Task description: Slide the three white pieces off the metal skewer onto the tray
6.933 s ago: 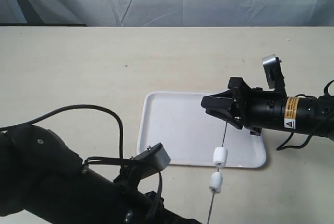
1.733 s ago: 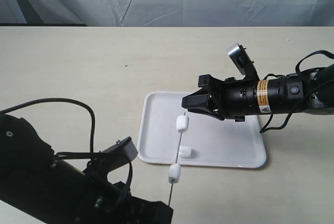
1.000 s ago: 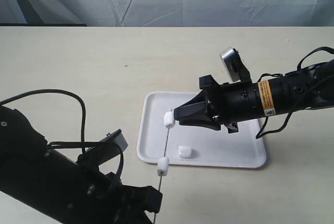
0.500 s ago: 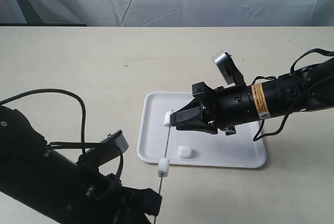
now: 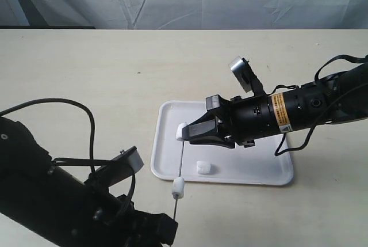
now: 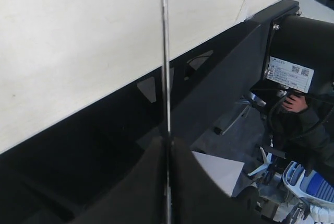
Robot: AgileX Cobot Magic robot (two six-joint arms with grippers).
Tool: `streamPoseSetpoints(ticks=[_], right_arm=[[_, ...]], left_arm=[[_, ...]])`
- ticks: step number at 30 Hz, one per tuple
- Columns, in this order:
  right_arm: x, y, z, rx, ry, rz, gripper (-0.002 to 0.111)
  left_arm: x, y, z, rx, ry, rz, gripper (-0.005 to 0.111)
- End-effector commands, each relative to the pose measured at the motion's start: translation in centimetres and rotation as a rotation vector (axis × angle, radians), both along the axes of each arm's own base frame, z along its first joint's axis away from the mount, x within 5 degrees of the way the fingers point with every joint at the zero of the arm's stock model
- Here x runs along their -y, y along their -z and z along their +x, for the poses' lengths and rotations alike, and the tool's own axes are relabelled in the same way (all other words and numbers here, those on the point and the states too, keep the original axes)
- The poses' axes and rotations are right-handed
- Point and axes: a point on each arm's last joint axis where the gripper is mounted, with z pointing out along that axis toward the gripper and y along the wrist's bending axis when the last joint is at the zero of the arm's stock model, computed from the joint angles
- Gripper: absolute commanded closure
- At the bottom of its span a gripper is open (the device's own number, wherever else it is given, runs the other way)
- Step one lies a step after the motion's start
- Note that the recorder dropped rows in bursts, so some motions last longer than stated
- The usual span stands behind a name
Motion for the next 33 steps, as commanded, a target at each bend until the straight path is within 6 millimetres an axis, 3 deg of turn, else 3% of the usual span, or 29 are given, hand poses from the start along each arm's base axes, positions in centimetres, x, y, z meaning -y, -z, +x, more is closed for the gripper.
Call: streamPoseSetpoints(ticks=[1,8,12,14,19,28,33], right_arm=[[-0.43,-0.19,-0.03,0.015,-0.009,0.017,0.086],[-0.43,-0.20,-0.04,0.025,-0.015,0.019,0.083],[-0.44,-0.21,-0.04,0.025,-0.015,0.020,0.057],[-0.44,-0.21,-0.04,0.016,-0.011,0.020,0.052],[-0.44,-0.21,-0.04,0.011,-0.009,0.021,0.063],[-0.43,-0.20,-0.09,0.008,-0.013,0.019,0.063],[-0.49,-0.30,-0.22,0.003,-0.027,0.032,0.079]], left_arm=[[-0.02,-0.23,-0.21,0.007,0.017,-0.019,0.107],[-0.02,-0.23,-0.20,0.022,0.030,-0.024,0.107],[-0.02,-0.23,-0.20,0.022,0.030,-0.024,0.107],[-0.02,-0.23,-0.20,0.022,0.030,-0.024,0.107],[-0.02,-0.22,-0.18,0.024,0.028,-0.023,0.107],[0.04,-0.25,-0.09,0.023,0.015,-0.028,0.107],[0.07,-0.22,0.12,0.034,-0.009,-0.026,0.107]])
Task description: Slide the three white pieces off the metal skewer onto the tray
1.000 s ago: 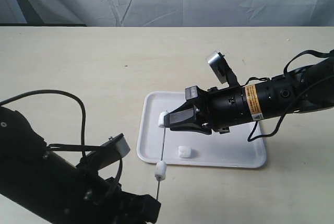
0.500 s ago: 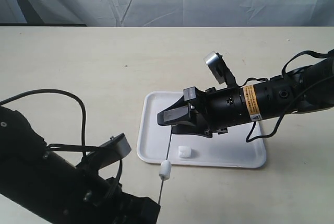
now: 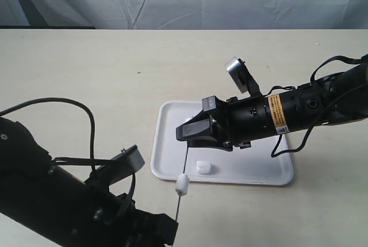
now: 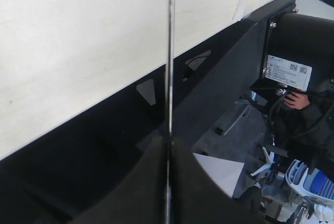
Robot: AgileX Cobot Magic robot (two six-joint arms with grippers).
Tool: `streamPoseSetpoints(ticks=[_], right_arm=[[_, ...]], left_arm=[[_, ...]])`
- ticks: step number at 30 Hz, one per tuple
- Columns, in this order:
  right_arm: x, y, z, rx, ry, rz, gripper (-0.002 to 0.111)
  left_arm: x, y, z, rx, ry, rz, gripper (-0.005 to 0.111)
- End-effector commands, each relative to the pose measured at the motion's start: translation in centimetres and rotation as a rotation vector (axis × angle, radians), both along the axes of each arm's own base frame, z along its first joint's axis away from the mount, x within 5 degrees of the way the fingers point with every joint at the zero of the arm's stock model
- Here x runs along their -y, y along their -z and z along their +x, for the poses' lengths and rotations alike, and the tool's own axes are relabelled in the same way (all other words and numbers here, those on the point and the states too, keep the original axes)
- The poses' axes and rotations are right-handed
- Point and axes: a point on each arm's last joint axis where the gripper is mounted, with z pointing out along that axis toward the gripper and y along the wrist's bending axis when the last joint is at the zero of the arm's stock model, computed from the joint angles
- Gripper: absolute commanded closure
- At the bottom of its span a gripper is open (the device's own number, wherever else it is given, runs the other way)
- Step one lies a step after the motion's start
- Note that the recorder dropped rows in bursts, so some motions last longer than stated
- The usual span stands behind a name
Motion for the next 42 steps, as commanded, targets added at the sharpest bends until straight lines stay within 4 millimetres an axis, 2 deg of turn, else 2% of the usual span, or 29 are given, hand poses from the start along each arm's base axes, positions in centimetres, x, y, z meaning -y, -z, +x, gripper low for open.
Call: streamPoseSetpoints(ticks=[1,14,19,28,35,39,40,42], right_arm=[[-0.1,-0.2,0.0,0.001,-0.017,0.017,0.081],[-0.1,-0.1,0.4,0.004,0.031,0.013,0.079],[0.2,0.3,0.7,0.014,0.063,-0.039,0.079],[0.3,0.4,0.8,0.019,0.075,-0.057,0.079],[0.2,-0.3,3.3,0.123,0.108,-0.166,0.079],[0.3,-0.5,3.8,0.141,0.046,-0.250,0.079],[0.3,-0.7,3.9,0.135,0.021,-0.277,0.075],[0.2,-1.0,4.1,0.094,0.030,-0.265,0.057]], left_arm=[[0.0,-0.2,0.1,0.011,-0.020,-0.013,0.107],[0.7,-0.4,-1.2,-0.013,0.044,-0.028,0.107],[1.3,-0.5,-2.6,-0.043,0.085,-0.031,0.107],[1.4,-0.5,-2.8,-0.059,0.088,-0.033,0.107],[1.4,-0.7,-3.2,-0.092,0.115,-0.046,0.107],[1.3,-0.6,-2.9,-0.086,0.086,-0.027,0.107],[1.3,-0.4,-2.7,-0.077,0.057,-0.007,0.107],[1.2,-0.1,-2.4,-0.053,0.025,0.025,0.107]])
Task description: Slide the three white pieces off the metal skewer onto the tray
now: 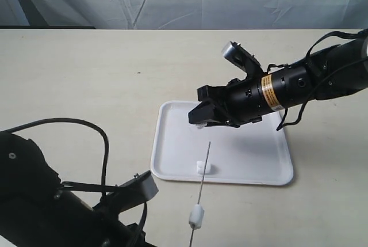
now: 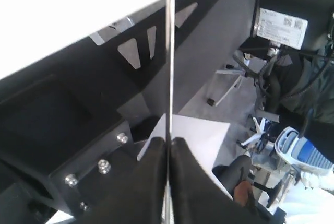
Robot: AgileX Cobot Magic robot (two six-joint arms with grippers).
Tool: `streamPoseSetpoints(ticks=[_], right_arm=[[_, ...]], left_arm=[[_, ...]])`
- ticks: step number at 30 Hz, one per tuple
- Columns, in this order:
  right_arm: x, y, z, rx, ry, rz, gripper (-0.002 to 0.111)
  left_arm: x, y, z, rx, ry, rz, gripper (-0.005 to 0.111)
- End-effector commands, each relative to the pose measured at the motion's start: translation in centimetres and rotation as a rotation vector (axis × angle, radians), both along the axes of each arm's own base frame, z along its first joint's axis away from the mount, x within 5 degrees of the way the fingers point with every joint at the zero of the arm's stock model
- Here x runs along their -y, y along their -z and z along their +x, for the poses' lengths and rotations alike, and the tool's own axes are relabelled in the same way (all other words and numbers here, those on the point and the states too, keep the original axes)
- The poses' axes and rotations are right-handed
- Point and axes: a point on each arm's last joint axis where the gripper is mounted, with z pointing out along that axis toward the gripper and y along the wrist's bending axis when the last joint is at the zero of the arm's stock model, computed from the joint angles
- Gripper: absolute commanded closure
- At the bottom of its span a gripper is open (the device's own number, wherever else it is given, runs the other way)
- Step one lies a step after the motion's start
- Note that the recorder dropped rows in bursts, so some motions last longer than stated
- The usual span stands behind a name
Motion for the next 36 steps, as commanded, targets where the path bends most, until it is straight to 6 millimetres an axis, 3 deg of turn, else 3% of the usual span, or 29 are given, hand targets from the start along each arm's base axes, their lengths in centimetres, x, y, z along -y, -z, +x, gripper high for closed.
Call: streamPoseSetpoints(ticks=[1,9,19,23,28,33,36], right_arm=[[0.0,-0.4,0.2,-0.036,-0.015,-0.014,0.051],[-0.5,-0.9,-0.7,-0.089,-0.098,0.068,0.075],[-0.9,-1.4,-2.1,-0.170,-0.191,0.172,0.071],[0.0,-0.1,-2.4,-0.213,-0.060,0.161,0.053],[1.7,2.6,-4.0,-0.240,0.115,0.092,0.054],[2.5,2.9,-5.2,-0.164,0.324,0.310,0.054],[2.6,2.7,-5.8,-0.159,0.349,0.383,0.054]], left_arm=[[-0.2,0.2,0.3,0.039,-0.038,0.043,0.107],[-0.4,0.6,1.3,0.104,-0.102,0.078,0.107],[-1.8,0.5,3.1,0.070,-0.149,0.082,0.107],[-2.0,0.5,3.7,0.081,-0.187,0.083,0.107],[-1.9,0.6,3.8,0.087,-0.175,0.085,0.107],[-1.1,1.1,4.2,0.044,-0.147,0.097,0.107],[-0.5,1.2,4.9,0.058,-0.147,0.098,0.107]])
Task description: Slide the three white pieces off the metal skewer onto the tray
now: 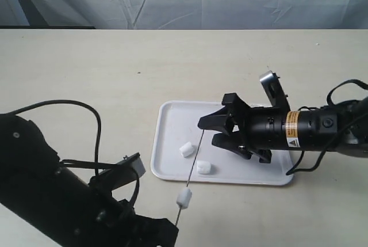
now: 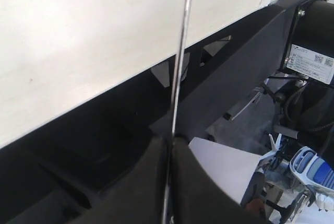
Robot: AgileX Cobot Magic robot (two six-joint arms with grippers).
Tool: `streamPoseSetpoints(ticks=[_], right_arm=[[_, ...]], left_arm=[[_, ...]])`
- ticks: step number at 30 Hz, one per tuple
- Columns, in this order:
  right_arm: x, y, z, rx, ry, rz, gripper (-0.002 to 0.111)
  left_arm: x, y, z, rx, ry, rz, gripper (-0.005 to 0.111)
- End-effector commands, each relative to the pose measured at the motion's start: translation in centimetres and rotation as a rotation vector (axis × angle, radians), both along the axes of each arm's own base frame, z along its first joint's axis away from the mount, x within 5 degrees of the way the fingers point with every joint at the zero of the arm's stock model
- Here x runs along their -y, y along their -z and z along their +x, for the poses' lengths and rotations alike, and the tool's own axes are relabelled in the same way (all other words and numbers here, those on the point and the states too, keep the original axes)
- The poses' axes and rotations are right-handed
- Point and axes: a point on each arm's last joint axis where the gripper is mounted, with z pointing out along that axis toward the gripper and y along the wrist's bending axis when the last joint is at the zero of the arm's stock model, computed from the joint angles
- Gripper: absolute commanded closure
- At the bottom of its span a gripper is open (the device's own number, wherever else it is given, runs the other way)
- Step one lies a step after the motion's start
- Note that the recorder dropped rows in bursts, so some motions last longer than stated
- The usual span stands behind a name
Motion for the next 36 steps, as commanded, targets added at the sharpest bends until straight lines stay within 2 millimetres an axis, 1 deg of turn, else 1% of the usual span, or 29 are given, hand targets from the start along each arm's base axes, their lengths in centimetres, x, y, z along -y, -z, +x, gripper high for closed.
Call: streamPoseSetpoints(ticks=[1,4,8,10,14,20,23,28,32,36], right_arm=[[-0.1,-0.6,-1.1,0.071,-0.004,0.109,0.054],[0.1,-0.4,-1.0,0.066,0.010,0.089,0.054],[1.3,-0.7,0.2,0.082,0.128,0.113,0.054],[1.4,-0.9,0.0,0.083,0.094,0.146,0.054],[1.0,-0.8,-0.9,0.048,-0.013,0.150,0.054],[0.6,-1.1,-1.7,0.032,-0.110,0.190,0.054],[0.5,-1.4,-2.0,0.034,-0.137,0.225,0.054],[0.4,-1.4,-2.2,0.020,-0.157,0.229,0.054],[0.4,-1.4,-2.4,0.019,-0.177,0.225,0.054],[0.4,-1.3,-2.4,0.019,-0.183,0.223,0.054]], left_arm=[[0.9,0.1,2.1,0.055,-0.097,0.004,0.107],[1.3,-0.3,2.5,0.076,-0.096,-0.007,0.107],[1.3,-0.6,2.0,0.040,-0.039,-0.020,0.107],[1.2,-0.5,2.0,0.057,-0.026,-0.007,0.107],[1.2,-0.3,2.8,0.133,-0.077,0.017,0.107],[1.7,-1.0,3.1,0.141,-0.054,-0.010,0.107],[2.0,-1.5,3.4,0.157,-0.053,-0.022,0.107],[2.3,-1.9,3.7,0.164,-0.059,-0.033,0.107],[2.0,-1.4,4.3,0.142,-0.085,-0.022,0.107],[2.2,-0.3,4.6,0.104,-0.091,0.006,0.107]])
